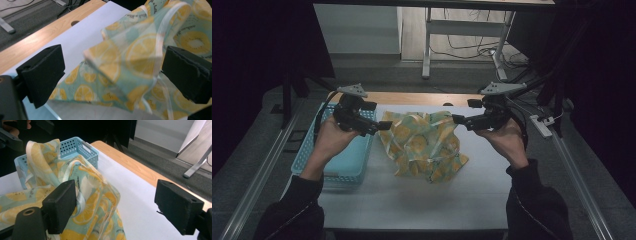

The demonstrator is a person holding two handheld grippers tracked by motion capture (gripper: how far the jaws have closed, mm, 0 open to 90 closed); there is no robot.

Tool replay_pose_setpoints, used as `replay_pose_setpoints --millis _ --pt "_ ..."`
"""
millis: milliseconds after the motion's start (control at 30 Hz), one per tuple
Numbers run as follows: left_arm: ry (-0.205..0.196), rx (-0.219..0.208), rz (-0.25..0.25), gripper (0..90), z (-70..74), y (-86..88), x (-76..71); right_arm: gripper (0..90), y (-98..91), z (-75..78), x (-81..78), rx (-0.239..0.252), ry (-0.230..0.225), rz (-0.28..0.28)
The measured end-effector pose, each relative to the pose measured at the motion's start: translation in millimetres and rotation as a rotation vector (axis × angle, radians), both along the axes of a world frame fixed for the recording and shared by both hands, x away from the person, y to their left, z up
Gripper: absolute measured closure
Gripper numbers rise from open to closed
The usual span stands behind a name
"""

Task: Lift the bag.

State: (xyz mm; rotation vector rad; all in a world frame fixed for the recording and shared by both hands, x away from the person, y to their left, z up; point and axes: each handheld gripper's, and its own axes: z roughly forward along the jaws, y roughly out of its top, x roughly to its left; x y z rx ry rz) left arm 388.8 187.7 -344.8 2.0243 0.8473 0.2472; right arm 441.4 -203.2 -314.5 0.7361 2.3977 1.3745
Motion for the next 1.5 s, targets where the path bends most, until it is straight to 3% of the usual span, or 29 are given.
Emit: replay_pose_setpoints --millis 233,567,767,967,1067,1133,1500 --pt "-0.002 -0.017 0.024 2.4 -26.2 15.3 -21.5 13.6 -22.6 -28.6 -8.5 0.003 0.01 -0.041" --pt "0.017 -0.022 0.098 0.0 -71.3 36.9 -56.2 7.2 -48.3 -66.3 -27.5 0.033 0.034 -0.091" --pt "0.028 -0.032 0.128 0.0 -95.5 46.1 -77.3 4.8 -61.6 -87.1 -43.2 0.011 0.053 -0.11" --pt "0.038 -0.018 0.154 0.0 -113.9 52.1 -99.9 2.8 -74.4 -107.6 -65.4 0.002 0.071 -0.133" --pt "0.037 -0.018 0.172 0.0 -120.9 55.0 -111.8 2.1 -79.5 -116.9 -78.1 -0.048 0.058 -0.16" --pt "0.036 -0.039 0.173 0.0 -124.4 57.1 -120.0 1.4 -84.1 -123.5 -85.9 -0.057 0.059 -0.171" --pt "0.056 -0.016 0.215 0.0 -147.5 62.5 -163.4 0.0 -113.7 -156.0 -119.4 -0.03 0.101 -0.24"
